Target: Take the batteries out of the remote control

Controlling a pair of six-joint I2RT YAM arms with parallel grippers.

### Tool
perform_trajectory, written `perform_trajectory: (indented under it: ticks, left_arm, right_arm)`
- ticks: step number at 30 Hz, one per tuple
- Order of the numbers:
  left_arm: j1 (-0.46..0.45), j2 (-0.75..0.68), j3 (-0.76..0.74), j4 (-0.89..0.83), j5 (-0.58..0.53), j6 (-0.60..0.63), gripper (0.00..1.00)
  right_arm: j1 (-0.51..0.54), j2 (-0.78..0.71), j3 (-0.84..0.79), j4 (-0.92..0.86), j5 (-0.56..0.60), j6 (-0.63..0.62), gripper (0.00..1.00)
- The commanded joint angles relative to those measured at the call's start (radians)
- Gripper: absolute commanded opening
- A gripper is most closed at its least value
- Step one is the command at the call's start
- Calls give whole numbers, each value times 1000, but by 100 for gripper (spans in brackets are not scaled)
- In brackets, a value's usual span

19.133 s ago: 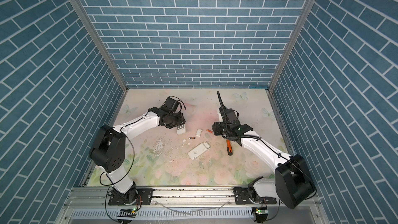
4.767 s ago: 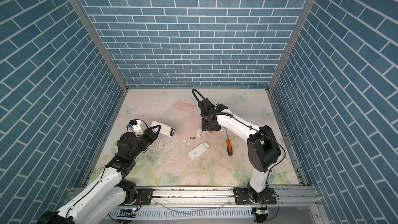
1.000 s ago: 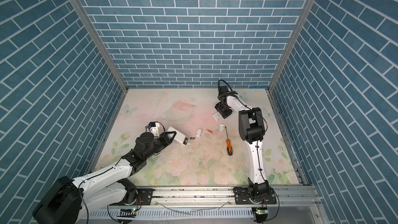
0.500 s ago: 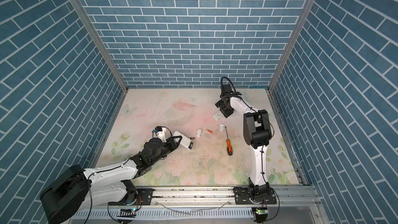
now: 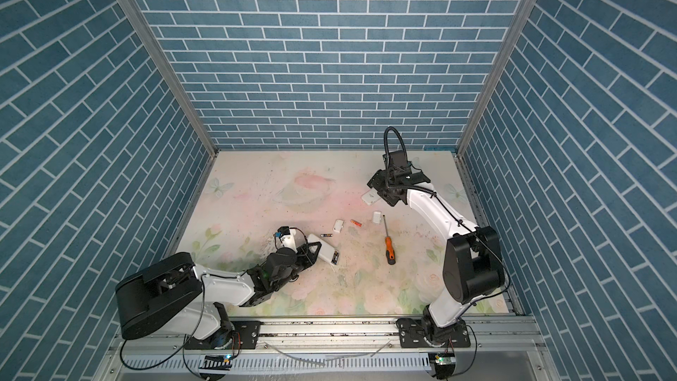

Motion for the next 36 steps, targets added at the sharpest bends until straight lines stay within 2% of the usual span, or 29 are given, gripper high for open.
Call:
perform_trajectory:
  ticks: [1,7,11,15,18,23,30,33,36]
  left_arm:
    - [-41,7,0,35,-97,-18,0]
    - [-125,-24,-23,0,-237,-50,2]
    - [-168,-32,-30,-18,-319,-65,12]
    - [-175,-10,-29,-12,-340,-66,26]
    - [-175,24,-36,38,-341,-65,33]
    - [-176,68,-49,108,-330,-64,37]
    - [-186,51,-80,71,-345,-100,40]
    - [-192,13,-87,-3,-355,-119,41]
    - [-197,-52,-74,-147,-367,-142,44]
  right_arm:
    - [21,-71,-62,7,3,-88,72]
    - [39,-123,-135,28,2,-113,72]
    - [52,-126,-150,39,-27,-122,72]
    - [61,-128,-160,51,-38,-121,71]
    - [67,-127,-159,54,-40,-122,71]
    - [73,-133,-158,51,-31,-121,71]
    - [79,-141,-156,39,-22,-123,70]
    - [80,-141,-156,35,-18,-123,70]
    - [83,-141,-159,38,-17,-122,70]
